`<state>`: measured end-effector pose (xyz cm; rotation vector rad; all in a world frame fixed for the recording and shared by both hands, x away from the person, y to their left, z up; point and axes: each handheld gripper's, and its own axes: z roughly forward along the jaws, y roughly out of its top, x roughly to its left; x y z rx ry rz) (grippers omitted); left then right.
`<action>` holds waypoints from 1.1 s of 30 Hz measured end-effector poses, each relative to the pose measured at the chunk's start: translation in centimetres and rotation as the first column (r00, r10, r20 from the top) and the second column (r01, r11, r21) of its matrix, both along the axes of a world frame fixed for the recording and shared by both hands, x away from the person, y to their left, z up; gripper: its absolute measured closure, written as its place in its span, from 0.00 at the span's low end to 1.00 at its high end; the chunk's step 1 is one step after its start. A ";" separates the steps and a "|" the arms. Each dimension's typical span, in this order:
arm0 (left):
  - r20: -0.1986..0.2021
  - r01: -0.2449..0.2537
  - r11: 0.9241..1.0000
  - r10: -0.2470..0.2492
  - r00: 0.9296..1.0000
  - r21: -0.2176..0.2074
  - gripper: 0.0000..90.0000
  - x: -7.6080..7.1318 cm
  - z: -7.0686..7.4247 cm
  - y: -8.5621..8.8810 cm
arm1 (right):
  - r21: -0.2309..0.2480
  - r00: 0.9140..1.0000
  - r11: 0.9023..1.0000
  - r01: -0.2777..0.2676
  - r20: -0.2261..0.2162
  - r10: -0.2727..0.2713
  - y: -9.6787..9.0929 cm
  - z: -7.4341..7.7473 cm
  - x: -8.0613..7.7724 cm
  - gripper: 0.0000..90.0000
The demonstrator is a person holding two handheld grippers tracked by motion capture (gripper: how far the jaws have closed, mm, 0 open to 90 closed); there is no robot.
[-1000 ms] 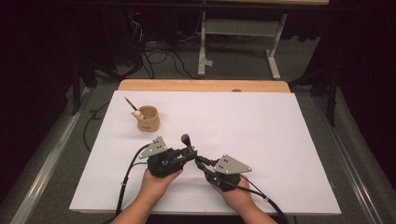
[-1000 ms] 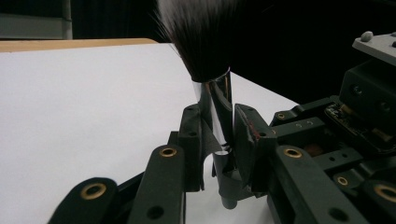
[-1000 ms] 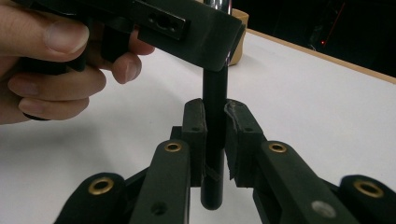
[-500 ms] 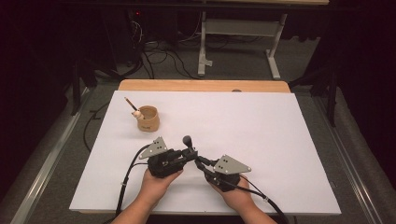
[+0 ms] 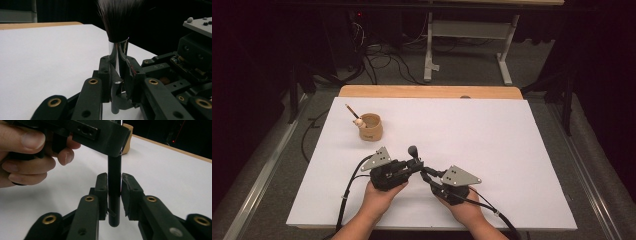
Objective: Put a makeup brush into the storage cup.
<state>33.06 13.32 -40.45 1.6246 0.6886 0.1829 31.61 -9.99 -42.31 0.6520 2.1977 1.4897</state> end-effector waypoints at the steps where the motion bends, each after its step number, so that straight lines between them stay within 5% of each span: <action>1: 0.001 -0.001 1.000 0.001 1.000 0.001 0.85 0.0 0.0 0.0 | -0.001 1.000 1.000 0.000 -0.010 0.000 0.0 0.0 0.0 0.83; 33: 0.020 -0.050 0.998 0.049 0.999 0.024 0.85 0.1 0.4 0.9 | 0.035 1.000 0.999 0.020 -0.021 -0.019 -1.3 0.8 0.3 0.62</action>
